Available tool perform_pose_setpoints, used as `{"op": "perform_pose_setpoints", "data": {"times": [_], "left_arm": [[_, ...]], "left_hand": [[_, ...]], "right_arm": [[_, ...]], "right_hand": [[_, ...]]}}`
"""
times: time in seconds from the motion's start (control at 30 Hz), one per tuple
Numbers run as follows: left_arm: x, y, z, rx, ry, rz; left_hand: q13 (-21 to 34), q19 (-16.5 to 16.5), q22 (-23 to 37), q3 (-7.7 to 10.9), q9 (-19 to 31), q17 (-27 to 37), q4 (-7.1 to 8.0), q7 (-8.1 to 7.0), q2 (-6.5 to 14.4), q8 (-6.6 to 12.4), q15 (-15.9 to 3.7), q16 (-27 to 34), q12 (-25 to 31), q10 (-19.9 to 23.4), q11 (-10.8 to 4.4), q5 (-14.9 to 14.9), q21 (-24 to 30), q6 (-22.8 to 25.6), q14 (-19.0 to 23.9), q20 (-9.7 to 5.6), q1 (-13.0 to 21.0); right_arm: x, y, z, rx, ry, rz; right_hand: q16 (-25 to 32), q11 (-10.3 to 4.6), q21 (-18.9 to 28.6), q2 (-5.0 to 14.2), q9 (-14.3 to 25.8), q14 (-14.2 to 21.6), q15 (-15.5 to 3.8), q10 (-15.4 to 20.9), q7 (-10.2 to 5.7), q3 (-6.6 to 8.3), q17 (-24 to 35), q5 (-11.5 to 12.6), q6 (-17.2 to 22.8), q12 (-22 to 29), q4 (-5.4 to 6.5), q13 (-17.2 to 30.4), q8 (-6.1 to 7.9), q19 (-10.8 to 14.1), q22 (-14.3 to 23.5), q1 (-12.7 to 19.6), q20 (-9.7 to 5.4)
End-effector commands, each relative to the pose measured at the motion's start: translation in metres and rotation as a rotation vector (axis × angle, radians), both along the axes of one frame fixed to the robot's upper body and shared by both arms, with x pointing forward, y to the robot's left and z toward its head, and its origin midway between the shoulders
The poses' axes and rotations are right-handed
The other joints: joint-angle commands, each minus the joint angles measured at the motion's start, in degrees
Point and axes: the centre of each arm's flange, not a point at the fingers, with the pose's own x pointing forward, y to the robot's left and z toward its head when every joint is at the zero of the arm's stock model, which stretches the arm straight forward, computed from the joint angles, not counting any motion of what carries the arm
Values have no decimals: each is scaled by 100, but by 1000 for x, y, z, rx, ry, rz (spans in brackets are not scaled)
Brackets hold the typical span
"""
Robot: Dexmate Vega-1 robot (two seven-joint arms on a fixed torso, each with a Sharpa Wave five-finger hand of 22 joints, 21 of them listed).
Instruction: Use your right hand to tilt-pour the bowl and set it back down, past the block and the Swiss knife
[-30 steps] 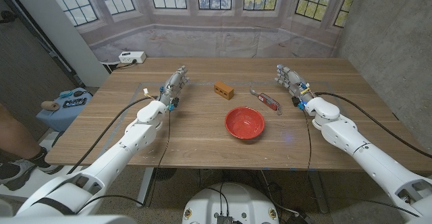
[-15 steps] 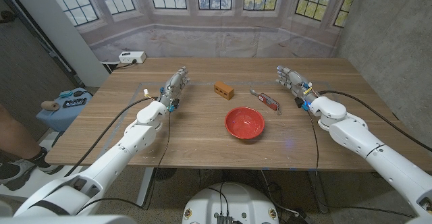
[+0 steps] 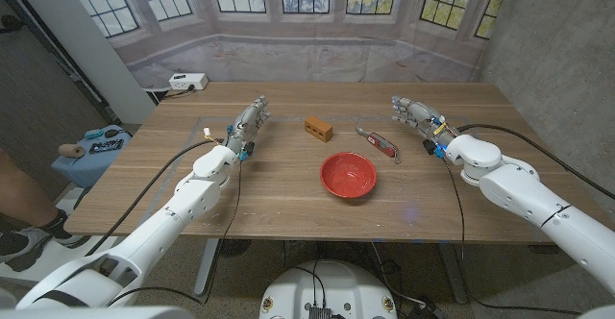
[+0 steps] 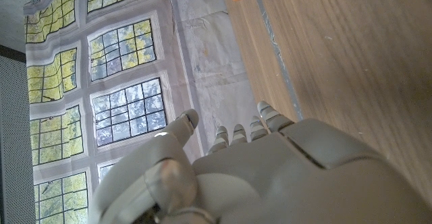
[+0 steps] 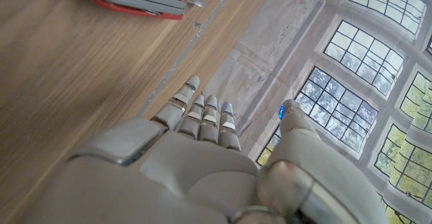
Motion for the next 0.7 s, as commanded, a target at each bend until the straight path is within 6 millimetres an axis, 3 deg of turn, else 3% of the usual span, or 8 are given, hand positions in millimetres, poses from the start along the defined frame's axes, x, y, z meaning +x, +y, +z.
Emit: {"op": "perform_pose_setpoints", "data": {"times": [0.03,0.5,0.7], "left_arm": [[-6,2,2,27,-6,19],[-10,2,2,34,-14,20],[-11,2,2,31,-16,19]], "left_hand": [[18,40,16,-1,10,10,-44,-17,-917,-12,18,2,20,21,7,29,6,10,7,27,-846],[19,51,17,-10,12,11,-88,-14,-913,-18,24,1,19,33,19,28,5,17,15,38,-825],[19,62,17,-13,12,12,-104,-16,-911,-15,32,6,21,41,17,28,7,32,31,40,-817]], "right_arm": [[-21,9,9,-90,6,-36],[-37,18,19,-240,41,-48],[-44,23,24,-317,61,-63]], "right_hand": [[62,114,68,-40,-6,244,74,316,85,-10,1,29,220,87,-17,-13,52,187,27,126,74],[165,105,140,-171,-11,803,173,811,259,-38,-3,31,571,124,-62,-25,73,658,35,376,255],[219,92,89,-335,-10,1134,134,1043,287,-11,-11,53,695,134,-111,-17,76,690,36,657,266]]}}
